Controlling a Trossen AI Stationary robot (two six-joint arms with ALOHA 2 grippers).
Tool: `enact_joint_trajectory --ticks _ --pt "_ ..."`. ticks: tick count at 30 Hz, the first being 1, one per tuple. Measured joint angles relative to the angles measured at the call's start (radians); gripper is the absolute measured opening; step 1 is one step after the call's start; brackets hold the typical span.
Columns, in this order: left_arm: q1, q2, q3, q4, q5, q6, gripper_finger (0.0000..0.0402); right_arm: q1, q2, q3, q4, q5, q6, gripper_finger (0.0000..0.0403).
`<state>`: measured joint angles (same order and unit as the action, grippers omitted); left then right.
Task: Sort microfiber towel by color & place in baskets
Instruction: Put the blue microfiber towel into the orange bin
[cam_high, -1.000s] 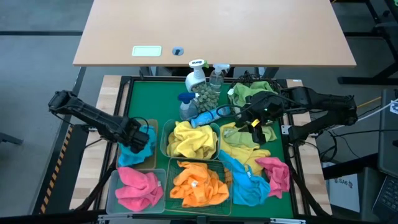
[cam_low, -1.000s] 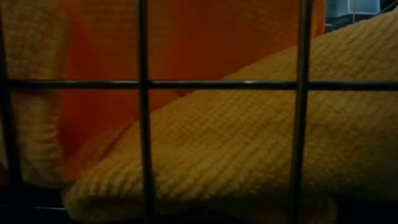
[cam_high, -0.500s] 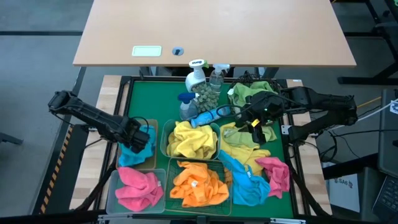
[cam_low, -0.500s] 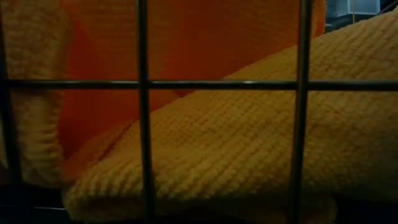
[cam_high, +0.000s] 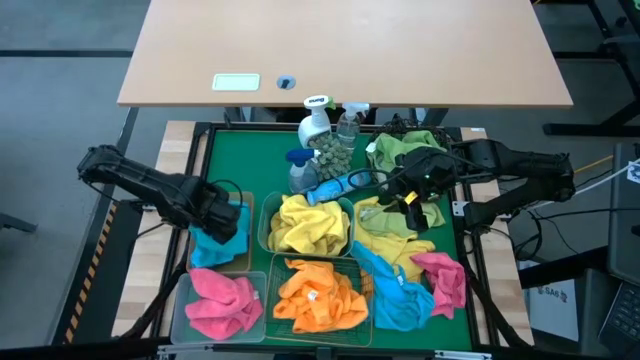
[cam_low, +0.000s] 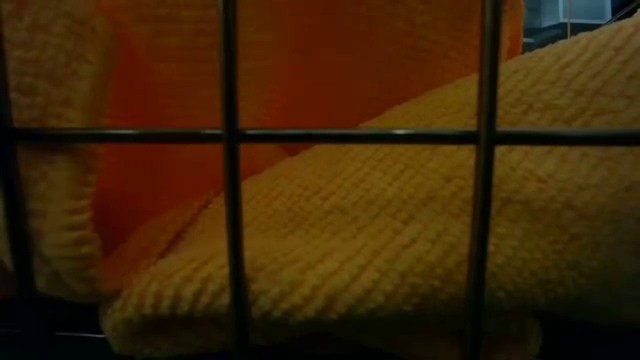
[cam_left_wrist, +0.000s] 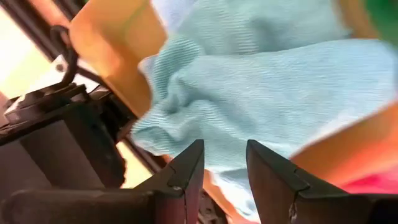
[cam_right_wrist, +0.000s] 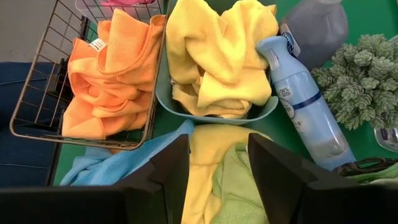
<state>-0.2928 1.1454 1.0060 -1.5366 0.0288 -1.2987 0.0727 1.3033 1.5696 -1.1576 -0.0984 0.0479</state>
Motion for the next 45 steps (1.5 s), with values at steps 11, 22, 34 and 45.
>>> enact_joint_trajectory --ticks 11,22,34,45 --pt "-0.012 0.000 0.066 0.358 -0.019 0.096 0.0114 0.114 0.003 -0.001 -0.004 -0.106 0.140 0.0166" --pt "-0.074 0.000 0.067 0.841 -0.079 0.314 0.0114 0.485 0.004 -0.203 0.049 0.077 0.595 0.0166" --pt "-0.106 0.000 0.067 0.878 -0.079 0.367 0.0114 0.685 0.003 -0.414 0.132 0.109 1.032 0.0166" --pt "-0.151 0.000 0.067 0.876 -0.138 0.394 0.0114 0.784 0.003 -0.481 0.282 0.235 1.055 0.0166"
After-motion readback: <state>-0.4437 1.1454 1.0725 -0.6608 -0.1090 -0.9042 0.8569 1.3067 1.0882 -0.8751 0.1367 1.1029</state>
